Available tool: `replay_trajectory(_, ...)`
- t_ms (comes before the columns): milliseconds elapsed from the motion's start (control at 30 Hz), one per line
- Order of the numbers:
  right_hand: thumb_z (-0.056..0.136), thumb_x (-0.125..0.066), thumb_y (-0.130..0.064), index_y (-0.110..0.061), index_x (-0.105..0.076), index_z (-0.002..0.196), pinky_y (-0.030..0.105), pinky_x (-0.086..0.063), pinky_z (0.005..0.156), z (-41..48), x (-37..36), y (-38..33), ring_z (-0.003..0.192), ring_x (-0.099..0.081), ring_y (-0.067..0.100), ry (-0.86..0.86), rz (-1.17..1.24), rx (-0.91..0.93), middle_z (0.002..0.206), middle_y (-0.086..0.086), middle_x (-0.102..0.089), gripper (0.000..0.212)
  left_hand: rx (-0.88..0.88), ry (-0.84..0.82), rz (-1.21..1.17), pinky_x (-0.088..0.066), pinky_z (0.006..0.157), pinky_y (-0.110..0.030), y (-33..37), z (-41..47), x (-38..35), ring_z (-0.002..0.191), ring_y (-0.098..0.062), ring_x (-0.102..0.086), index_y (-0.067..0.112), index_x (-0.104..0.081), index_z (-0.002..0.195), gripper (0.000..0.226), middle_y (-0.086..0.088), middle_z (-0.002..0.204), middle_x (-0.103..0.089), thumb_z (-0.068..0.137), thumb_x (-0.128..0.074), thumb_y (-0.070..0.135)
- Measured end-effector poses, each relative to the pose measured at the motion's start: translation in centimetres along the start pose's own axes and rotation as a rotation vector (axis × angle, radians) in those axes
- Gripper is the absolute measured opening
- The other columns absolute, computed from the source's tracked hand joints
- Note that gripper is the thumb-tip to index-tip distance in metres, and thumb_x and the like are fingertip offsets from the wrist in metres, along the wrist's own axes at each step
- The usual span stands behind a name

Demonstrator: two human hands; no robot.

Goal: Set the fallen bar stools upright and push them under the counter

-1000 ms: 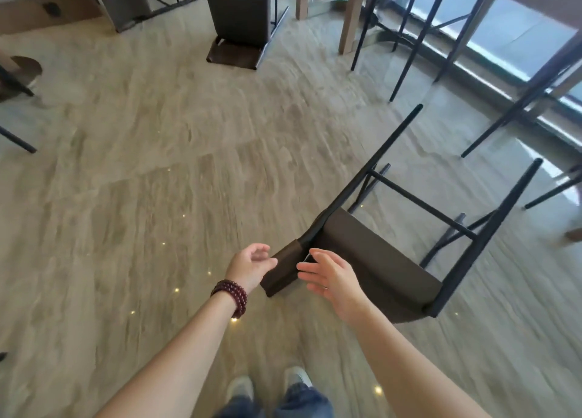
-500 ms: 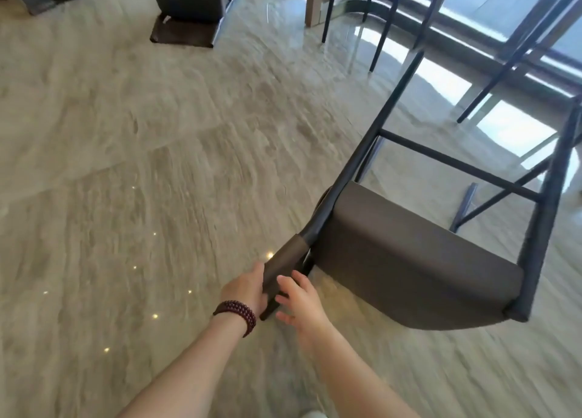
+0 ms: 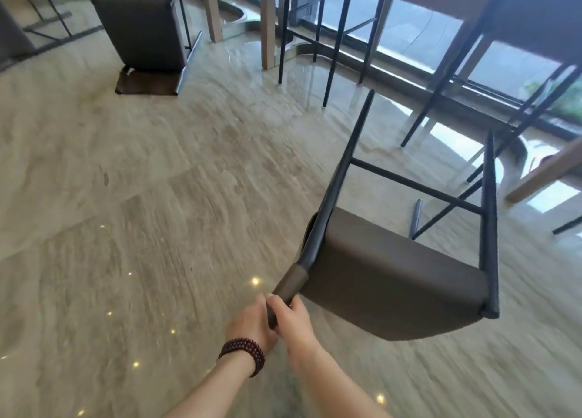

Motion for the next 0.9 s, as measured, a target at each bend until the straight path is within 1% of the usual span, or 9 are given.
replay_trajectory(167, 0.082, -0.063, -0.031, -0.008, -0.05, 0.107, 0.028, -0.05, 0.071, -6.0, 4.0, -7.7, 0.085, -0.058, 0.014, 0.11, -0.053, 0.071, 0.098, 0.006, -0.059, 0.036, -0.049, -0.015, 0.018, -0.051, 0.069, -0.027, 9.5, -4.1, 6.3, 0.087, -0.019, -0.067, 0.026, -0.056, 0.102, 0.03, 0.004, 0.093, -0.068, 0.082, -0.05, 0.047)
replay_trajectory(267, 0.081, -0.06, -0.031, -0.011, -0.054, 0.097, 0.036, -0.053, 0.077, -10.1, 6.6, -12.4, 0.086, -0.061, 0.019, 0.168, -0.098, 0.105, 0.094, 0.007, -0.063, 0.026, -0.078, -0.02, 0.05, -0.05, 0.073, -0.029, 15.2, -7.0, 10.3, 0.093, -0.023, -0.066, 0.021, -0.057, 0.102, 0.031, -0.001, 0.1, -0.068, 0.083, -0.049, 0.044)
replay_trajectory(400, 0.081, -0.06, -0.023, -0.004, -0.058, 0.094, 0.04, -0.055, 0.078, -15.8, 9.4, -19.4, 0.083, -0.064, 0.026, 0.221, -0.106, 0.124, 0.087, 0.012, -0.063, 0.023, -0.107, -0.091, 0.074, -0.044, 0.064, -0.026, 22.1, -10.7, 16.7, 0.088, -0.025, -0.064, 0.016, -0.062, 0.1, 0.025, -0.005, 0.098, -0.067, 0.08, -0.058, 0.029)
replay_trajectory(500, 0.084, -0.061, -0.02, -0.012, -0.049, 0.079, 0.033, -0.054, 0.06, -19.7, 11.0, -25.8, 0.067, -0.06, 0.022, 0.213, -0.104, 0.127, 0.077, 0.008, -0.058, 0.016, -0.153, -0.188, 0.047, -0.046, 0.062, -0.025, 26.8, -12.2, 22.2, 0.082, -0.026, -0.064, 0.01, -0.061, 0.077, 0.01, -0.008, 0.083, -0.065, 0.069, -0.065, 0.012)
replay_trajectory(567, 0.085, -0.06, -0.019, -0.008, -0.051, 0.083, 0.029, -0.052, 0.053, -21.6, 11.6, -29.6, 0.063, -0.061, 0.025, 0.195, -0.08, 0.138, 0.074, 0.011, -0.059, 0.014, -0.139, -0.224, -0.076, -0.047, 0.055, -0.026, 29.5, -12.6, 25.5, 0.067, -0.025, -0.06, 0.006, -0.06, 0.068, 0.009, -0.01, 0.072, -0.061, 0.061, -0.064, 0.002)
replay_trajectory(633, 0.085, -0.056, -0.016, -0.006, -0.056, 0.094, 0.033, -0.051, 0.061, -22.8, 12.1, -32.4, 0.068, -0.059, 0.027, 0.144, 0.025, 0.174, 0.078, 0.013, -0.06, 0.014, -0.102, -0.257, -0.241, -0.052, 0.05, -0.035, 32.0, -12.9, 28.2, 0.06, -0.027, -0.057, -0.001, -0.06, 0.074, 0.016, -0.016, 0.074, -0.058, 0.059, -0.058, -0.006)
replay_trajectory(700, 0.084, -0.054, -0.015, -0.009, -0.057, 0.091, 0.036, -0.05, 0.07, -23.3, 12.4, -34.4, 0.072, -0.056, 0.024, 0.079, 0.123, 0.211, 0.081, 0.012, -0.058, 0.01, -0.06, -0.273, -0.35, -0.053, 0.042, -0.047, 33.9, -12.7, 30.3, 0.057, -0.032, -0.058, -0.006, -0.058, 0.086, 0.022, -0.018, 0.075, -0.057, 0.065, -0.053, -0.009)
replay_trajectory(767, 0.085, -0.054, -0.021, -0.012, -0.06, 0.092, 0.037, -0.053, 0.082, -23.2, 12.7, -35.6, 0.076, -0.057, 0.023, 0.054, 0.161, 0.271, 0.085, 0.012, -0.06, 0.013, -0.035, -0.272, -0.391, -0.048, 0.032, -0.049, 35.2, -12.1, 31.8, 0.056, -0.039, -0.058, -0.01, -0.056, 0.096, 0.027, -0.021, 0.077, -0.057, 0.069, -0.05, -0.008)
replay_trajectory(900, 0.094, -0.051, -0.043, -0.013, -0.057, 0.122, 0.039, -0.052, 0.093, -23.1, 12.9, -35.2, 0.103, -0.061, 0.025, -0.077, 0.179, 0.418, 0.113, 0.012, -0.064, 0.041, -0.018, -0.229, -0.413, -0.052, 0.045, -0.058, 36.2, -9.7, 34.6, 0.065, -0.042, -0.062, -0.005, -0.055, 0.088, 0.021, -0.025, 0.083, -0.06, 0.068, -0.053, -0.01)
Point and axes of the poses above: each hand's wrist, its own z-axis towards the middle knuckle, its own x-axis out of the back of the hand, y = z × x, the point moved 1 cm from there along z, towards the middle knuckle
